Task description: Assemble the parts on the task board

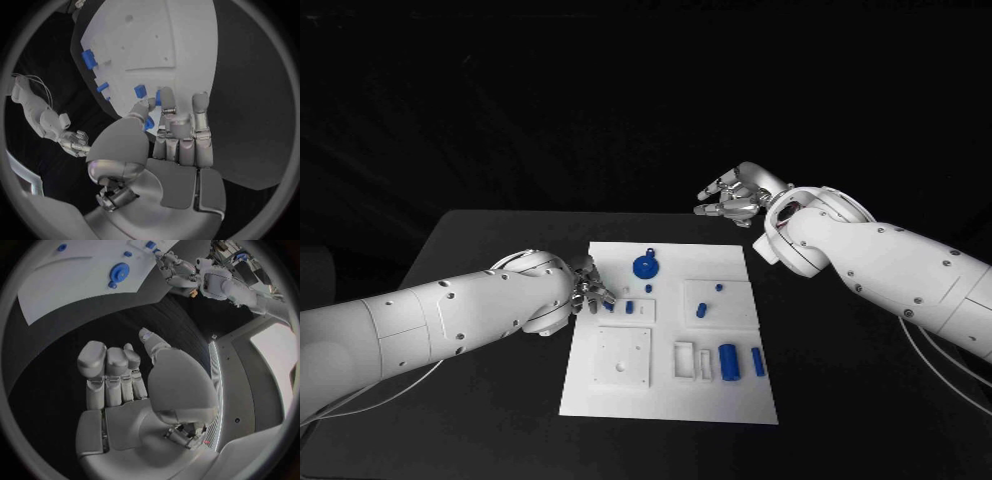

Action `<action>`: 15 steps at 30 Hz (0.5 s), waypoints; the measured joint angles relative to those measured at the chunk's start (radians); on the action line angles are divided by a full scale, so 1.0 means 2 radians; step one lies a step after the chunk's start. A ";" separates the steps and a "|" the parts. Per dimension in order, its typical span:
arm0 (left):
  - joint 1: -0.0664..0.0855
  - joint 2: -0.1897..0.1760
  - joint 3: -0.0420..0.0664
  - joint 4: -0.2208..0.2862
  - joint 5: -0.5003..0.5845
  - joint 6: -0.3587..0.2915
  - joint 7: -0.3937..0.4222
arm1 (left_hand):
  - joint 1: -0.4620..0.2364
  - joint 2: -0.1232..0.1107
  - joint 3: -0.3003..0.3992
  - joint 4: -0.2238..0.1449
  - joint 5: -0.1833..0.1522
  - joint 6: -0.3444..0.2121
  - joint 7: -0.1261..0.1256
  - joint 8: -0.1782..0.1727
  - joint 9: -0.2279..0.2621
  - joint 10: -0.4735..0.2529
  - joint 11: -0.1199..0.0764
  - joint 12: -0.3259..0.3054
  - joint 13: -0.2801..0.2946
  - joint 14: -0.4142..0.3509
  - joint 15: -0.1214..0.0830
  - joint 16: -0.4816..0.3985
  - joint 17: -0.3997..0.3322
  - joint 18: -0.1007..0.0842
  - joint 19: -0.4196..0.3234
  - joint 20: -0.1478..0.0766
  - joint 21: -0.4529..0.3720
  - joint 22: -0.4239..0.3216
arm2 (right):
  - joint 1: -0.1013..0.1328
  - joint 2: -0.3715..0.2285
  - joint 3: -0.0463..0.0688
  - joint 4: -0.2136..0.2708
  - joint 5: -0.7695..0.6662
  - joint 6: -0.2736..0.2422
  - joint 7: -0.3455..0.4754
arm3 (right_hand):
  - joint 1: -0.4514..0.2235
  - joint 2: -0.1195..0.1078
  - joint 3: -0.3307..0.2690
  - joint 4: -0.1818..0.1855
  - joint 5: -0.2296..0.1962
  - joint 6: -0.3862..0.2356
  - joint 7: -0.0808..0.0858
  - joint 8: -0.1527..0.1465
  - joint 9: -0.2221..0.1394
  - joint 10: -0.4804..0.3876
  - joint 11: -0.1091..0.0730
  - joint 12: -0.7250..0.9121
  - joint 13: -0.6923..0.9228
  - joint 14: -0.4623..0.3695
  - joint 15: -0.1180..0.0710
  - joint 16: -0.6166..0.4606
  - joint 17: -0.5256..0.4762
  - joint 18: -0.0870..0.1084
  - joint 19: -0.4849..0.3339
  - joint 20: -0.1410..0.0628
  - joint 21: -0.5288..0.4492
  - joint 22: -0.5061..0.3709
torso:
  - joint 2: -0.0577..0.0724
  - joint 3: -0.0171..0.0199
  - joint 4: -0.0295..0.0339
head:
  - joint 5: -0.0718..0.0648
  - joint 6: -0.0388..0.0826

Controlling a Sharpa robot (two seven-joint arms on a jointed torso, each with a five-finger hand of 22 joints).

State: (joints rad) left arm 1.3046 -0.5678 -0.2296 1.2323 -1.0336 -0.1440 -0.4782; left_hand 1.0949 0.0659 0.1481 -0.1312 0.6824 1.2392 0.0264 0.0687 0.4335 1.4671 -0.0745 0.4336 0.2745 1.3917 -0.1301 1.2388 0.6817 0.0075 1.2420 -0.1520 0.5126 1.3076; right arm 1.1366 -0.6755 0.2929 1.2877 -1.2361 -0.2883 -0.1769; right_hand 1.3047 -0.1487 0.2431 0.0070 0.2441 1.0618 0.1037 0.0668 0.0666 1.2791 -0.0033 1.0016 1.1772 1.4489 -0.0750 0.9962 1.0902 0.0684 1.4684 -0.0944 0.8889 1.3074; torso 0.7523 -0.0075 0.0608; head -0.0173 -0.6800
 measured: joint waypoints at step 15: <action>0.000 0.002 0.000 0.000 -0.005 0.007 0.000 | 0.000 0.000 0.000 0.000 0.000 0.000 0.000 -0.002 0.016 0.000 0.000 0.000 -0.001 0.000 0.000 -0.002 0.002 0.000 0.000 0.000 0.000 0.000 | 0.000 -0.001 0.000 0.000 0.000 0.000 0.000 | 0.000 0.000 0.000 0.000 0.000 0.001 -0.001 0.000 0.000 0.000 0.000 0.000 0.000 0.000 0.000 -0.002 0.000 0.000 0.000 0.000 0.000 0.000 | 0.000 -0.0004 0.0003 | -0.001 -0.002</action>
State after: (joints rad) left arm 1.3051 -0.5644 -0.2291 1.2331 -1.0433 -0.1308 -0.4772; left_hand 1.0949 0.0659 0.1481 -0.1313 0.6821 1.2386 0.0257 0.0646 0.4651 1.4671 -0.0742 0.4336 0.2734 1.3918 -0.1297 1.2345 0.6853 0.0075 1.2419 -0.1520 0.5126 1.3075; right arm 1.1363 -0.6772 0.2929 1.2885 -1.2359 -0.2882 -0.1769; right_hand 1.3047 -0.1487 0.2431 0.0069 0.2441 1.0629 0.1026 0.0668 0.0666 1.2791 -0.0033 1.0016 1.1772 1.4489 -0.0750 0.9922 1.0902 0.0684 1.4683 -0.0944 0.8889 1.3074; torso 0.7526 -0.0082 0.0615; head -0.0188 -0.6847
